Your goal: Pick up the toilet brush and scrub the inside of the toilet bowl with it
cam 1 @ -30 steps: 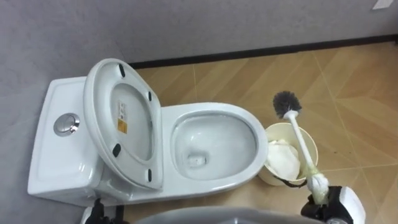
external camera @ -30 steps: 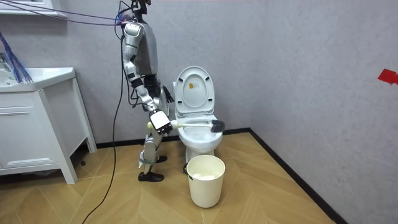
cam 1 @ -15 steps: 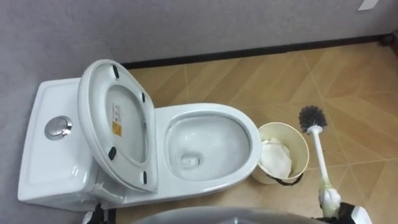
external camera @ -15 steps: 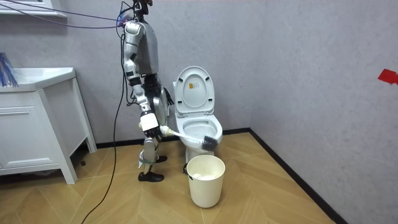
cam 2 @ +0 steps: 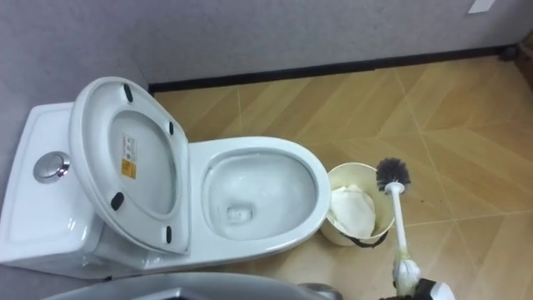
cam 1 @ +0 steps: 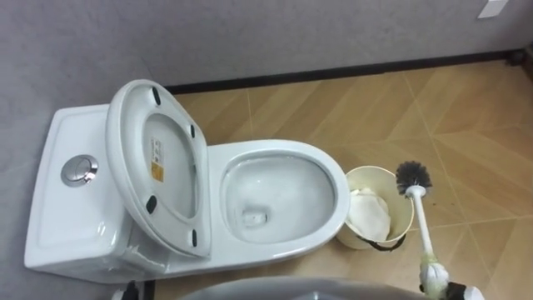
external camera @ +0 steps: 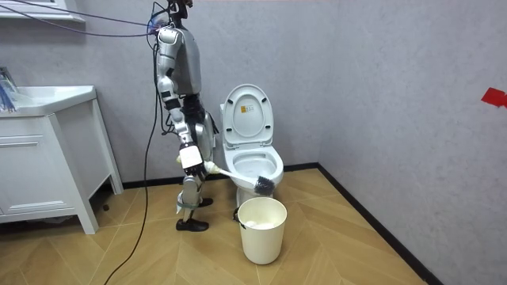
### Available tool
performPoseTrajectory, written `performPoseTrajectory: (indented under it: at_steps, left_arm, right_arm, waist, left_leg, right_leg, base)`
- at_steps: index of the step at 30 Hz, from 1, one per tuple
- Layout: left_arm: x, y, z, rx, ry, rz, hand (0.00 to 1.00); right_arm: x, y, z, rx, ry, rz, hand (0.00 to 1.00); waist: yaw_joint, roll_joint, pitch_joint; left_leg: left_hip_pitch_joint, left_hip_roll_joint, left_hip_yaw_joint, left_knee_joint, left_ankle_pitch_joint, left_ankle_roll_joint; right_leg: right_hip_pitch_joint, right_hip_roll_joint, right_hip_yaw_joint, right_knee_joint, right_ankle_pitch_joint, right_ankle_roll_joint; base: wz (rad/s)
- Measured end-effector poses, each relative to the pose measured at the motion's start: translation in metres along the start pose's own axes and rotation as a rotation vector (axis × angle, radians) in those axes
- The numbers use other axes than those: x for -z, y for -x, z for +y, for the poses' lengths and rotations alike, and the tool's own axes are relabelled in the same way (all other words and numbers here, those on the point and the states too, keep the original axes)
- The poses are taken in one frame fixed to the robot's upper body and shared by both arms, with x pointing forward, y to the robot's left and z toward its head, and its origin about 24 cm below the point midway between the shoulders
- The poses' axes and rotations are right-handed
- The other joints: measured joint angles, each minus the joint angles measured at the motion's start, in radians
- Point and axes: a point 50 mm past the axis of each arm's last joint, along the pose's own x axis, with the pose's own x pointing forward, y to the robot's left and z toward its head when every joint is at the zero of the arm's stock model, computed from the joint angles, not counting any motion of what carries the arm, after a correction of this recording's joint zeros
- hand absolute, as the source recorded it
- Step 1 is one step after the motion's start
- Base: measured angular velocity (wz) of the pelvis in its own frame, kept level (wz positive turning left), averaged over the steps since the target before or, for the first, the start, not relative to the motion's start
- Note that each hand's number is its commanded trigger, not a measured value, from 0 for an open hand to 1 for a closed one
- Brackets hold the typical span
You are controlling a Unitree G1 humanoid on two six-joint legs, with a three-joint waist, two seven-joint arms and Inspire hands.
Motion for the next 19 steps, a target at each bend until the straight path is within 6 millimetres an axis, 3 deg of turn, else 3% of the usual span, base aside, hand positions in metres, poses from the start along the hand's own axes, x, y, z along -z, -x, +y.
performPoseTrajectory:
  at_steps: [12, 19]
  left_arm:
    - [-0.003, -0.002, 0.001, 0.004, -0.066, 0.015, 0.00]
    - [0.000, -0.002, -0.003, 0.023, -0.072, 0.051, 0.00]
  right_arm:
    - [0.005, 0.003, 0.015, -0.208, 0.084, 0.040, 0.00]
    - [0.002, 0.001, 0.021, -0.289, 0.076, 0.084, 0.00]
  waist:
    - [0.001, -0.001, -0.0015]
    - [0.000, -0.002, 0.0022]
  left_leg:
    - [-0.009, -0.004, -0.017, 0.000, 0.000, 0.000]
    - [0.003, -0.006, -0.016, 0.000, 0.000, 0.000]
  right_leg:
    - [0.002, -0.002, -0.008, -0.009, 0.001, 0.001]
    - [0.015, -0.003, -0.007, -0.012, 0.000, 0.003]
  base:
    - [0.03]
    - [0.00]
